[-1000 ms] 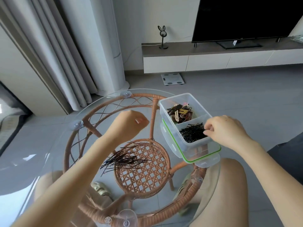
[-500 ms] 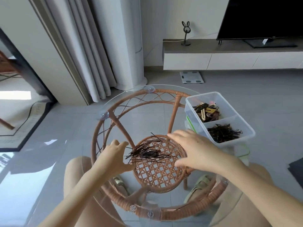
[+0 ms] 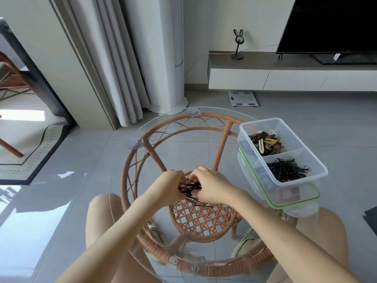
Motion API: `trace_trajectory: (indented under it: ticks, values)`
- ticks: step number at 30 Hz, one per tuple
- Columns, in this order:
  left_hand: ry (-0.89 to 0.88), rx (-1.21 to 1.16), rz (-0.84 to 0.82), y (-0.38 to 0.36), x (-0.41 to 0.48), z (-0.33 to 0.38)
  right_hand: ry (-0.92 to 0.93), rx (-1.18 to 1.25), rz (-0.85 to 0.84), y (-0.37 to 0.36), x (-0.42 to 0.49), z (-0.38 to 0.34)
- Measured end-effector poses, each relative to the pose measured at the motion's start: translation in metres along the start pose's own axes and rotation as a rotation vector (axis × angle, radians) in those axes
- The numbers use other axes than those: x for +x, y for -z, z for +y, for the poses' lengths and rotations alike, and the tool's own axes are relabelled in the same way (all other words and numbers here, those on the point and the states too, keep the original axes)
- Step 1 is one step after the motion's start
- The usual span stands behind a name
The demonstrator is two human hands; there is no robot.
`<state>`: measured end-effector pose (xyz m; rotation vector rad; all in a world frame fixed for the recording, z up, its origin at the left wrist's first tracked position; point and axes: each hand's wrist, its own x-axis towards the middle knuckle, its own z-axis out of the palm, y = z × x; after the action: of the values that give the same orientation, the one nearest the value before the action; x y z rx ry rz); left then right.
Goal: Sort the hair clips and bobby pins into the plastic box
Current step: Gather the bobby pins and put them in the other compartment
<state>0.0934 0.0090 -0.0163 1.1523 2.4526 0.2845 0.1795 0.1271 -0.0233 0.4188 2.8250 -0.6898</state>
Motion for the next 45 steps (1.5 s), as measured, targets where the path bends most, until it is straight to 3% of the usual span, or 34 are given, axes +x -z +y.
trace_trajectory:
  ticks: [4, 7, 10, 14, 21, 24, 29, 32, 38, 45]
  values:
    - [-0.016, -0.098, 0.056, 0.001, -0.010, -0.007, 0.022, 0.047, 0.086, 0.011, -0.026, 0.003]
    - [0.039, -0.083, 0.114, 0.003, -0.023, -0.020, -0.106, 0.073, 0.142, 0.017, -0.056, 0.021]
    - [0.077, -0.017, 0.047, -0.001, -0.027, -0.026, -0.275, 0.093, 0.078, 0.008, -0.073, 0.032]
    - [0.026, -0.047, -0.019, -0.007, -0.018, -0.013, -0.312, 0.132, 0.115, -0.003, -0.064, 0.024]
    - [-0.037, -0.033, -0.024, -0.012, -0.010, 0.006, -0.220, 0.160, 0.162, -0.013, -0.043, 0.000]
    - [-0.060, 0.088, 0.016, -0.011, -0.013, 0.002, -0.189, 0.193, 0.126, -0.005, -0.044, 0.002]
    - [-0.117, 0.221, -0.015, -0.018, -0.020, -0.001, -0.117, -0.137, -0.054, 0.001, -0.042, 0.016]
    - [-0.133, 0.184, 0.015, -0.024, -0.018, 0.003, -0.005, -0.207, -0.102, 0.002, -0.030, 0.018]
    - [-0.118, 0.102, 0.043, -0.020, -0.009, 0.006, 0.080, 0.003, -0.024, 0.010, -0.020, 0.018]
    - [-0.147, 0.013, 0.111, -0.015, -0.008, -0.002, 0.220, -0.221, 0.052, 0.002, -0.021, 0.016]
